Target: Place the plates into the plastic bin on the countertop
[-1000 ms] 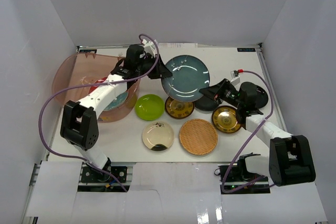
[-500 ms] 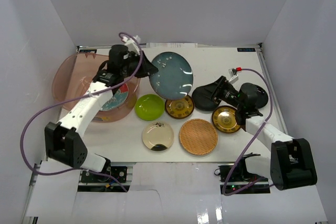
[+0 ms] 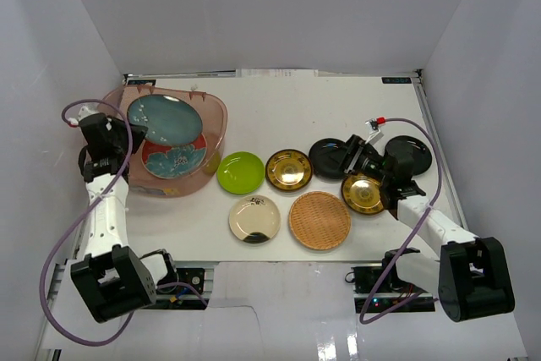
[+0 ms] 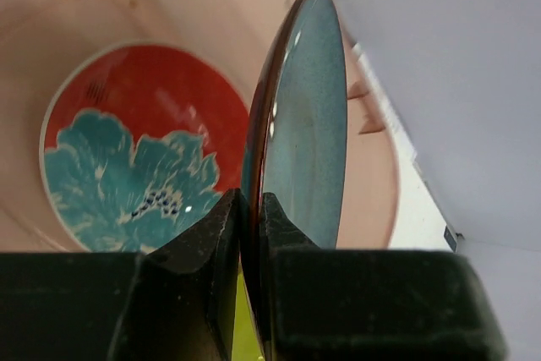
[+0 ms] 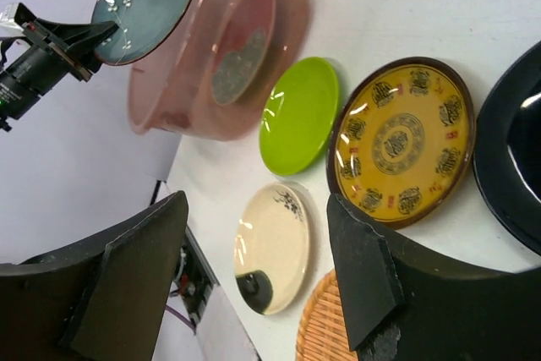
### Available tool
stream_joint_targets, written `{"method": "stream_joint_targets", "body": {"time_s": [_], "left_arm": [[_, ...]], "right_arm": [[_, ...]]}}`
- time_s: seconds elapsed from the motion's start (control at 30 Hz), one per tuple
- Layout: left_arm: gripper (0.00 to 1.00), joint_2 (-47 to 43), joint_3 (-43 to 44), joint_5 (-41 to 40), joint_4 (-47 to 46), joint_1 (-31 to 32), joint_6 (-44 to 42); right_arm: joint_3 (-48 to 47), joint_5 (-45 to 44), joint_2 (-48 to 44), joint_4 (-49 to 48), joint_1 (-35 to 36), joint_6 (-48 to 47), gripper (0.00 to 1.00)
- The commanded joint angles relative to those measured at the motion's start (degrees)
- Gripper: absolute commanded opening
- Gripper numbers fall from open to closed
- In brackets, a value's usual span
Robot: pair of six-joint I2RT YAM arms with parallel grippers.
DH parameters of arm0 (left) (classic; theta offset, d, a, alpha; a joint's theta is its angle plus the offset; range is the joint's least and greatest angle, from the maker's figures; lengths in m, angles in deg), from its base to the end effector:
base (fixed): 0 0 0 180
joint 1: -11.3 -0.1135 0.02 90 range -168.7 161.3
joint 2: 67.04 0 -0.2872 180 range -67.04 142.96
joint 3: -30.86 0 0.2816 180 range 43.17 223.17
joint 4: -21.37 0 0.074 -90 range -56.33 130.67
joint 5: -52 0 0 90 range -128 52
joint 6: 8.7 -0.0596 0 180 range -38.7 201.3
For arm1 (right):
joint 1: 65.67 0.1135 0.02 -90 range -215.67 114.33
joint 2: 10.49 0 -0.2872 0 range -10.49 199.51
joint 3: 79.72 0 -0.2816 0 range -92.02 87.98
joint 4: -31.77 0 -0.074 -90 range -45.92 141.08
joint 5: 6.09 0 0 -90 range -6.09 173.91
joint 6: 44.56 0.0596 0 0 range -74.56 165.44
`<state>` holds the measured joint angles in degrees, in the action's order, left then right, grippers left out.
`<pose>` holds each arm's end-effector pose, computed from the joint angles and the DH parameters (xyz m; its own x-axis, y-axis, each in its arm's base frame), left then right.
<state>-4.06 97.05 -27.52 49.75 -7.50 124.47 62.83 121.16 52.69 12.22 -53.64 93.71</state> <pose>0.2787 0.0834 0.3287 -0.1835 -0.7731 -0.6072 -0.3929 0.6238 -0.6756 0.2515 0.0905 0.2345 -0.6331 0.4725 -0.6131 -0.4236 0.4515 0.7853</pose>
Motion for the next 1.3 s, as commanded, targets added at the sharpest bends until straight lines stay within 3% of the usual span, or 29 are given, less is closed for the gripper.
{"method": "stream_joint_targets", "body": {"time_s": [0.0, 0.37, 0.47, 0.57, 0.6, 0.7, 0.83, 1.07, 1.27], "left_arm": [[0.0, 1.33, -1.24, 4.89, -7.19, -0.78, 5.69], [0.0, 14.78, 0.6, 1.12, -7.11, -1.14, 2.18], [0.05, 17.69, 1.22, 2.0, -6.76, -1.14, 0.95], [0.29, 19.28, 1.66, 1.3, -5.53, -1.14, -0.28], [0.47, 19.28, 1.57, 1.3, -5.53, -1.14, -0.55], [0.77, 18.15, 1.22, 1.82, -5.7, -1.06, -0.73], [0.96, 13.93, 1.22, -0.27, -6.14, -0.7, -1.95], [0.98, 3.91, -2.38, -9.59, -9.13, 3.15, -5.38], [0.98, -0.14, -5.01, -13.3, -10.79, 5.45, -6.26]], "right_arm": [[-0.17, -2.09, -1.48, 3.46, 1.15, -6.5, 0.73], [-2.1, -13.26, 0.63, 11.82, 11.16, -15.22, 0.68], [-2.45, -16.06, 1.77, 12.34, 14.14, -16.53, 0.65], [-2.8, -19.76, 3.88, 14.1, 18.45, -18.21, 0.64], [-2.63, -20.29, 4.67, 13.93, 19.68, -18.3, 0.64], [-2.8, -22.31, 8.44, 13.23, 24.26, -18.82, 0.63], [-4.73, -23.54, 13.27, 13.22, 29.09, -19.7, 0.64], [-4.74, -30.04, 10.66, 15.68, 31.12, -20.32, 0.63], [-1.4, -41.81, -1.55, 23.85, 31.12, -20.59, 0.63]]}}
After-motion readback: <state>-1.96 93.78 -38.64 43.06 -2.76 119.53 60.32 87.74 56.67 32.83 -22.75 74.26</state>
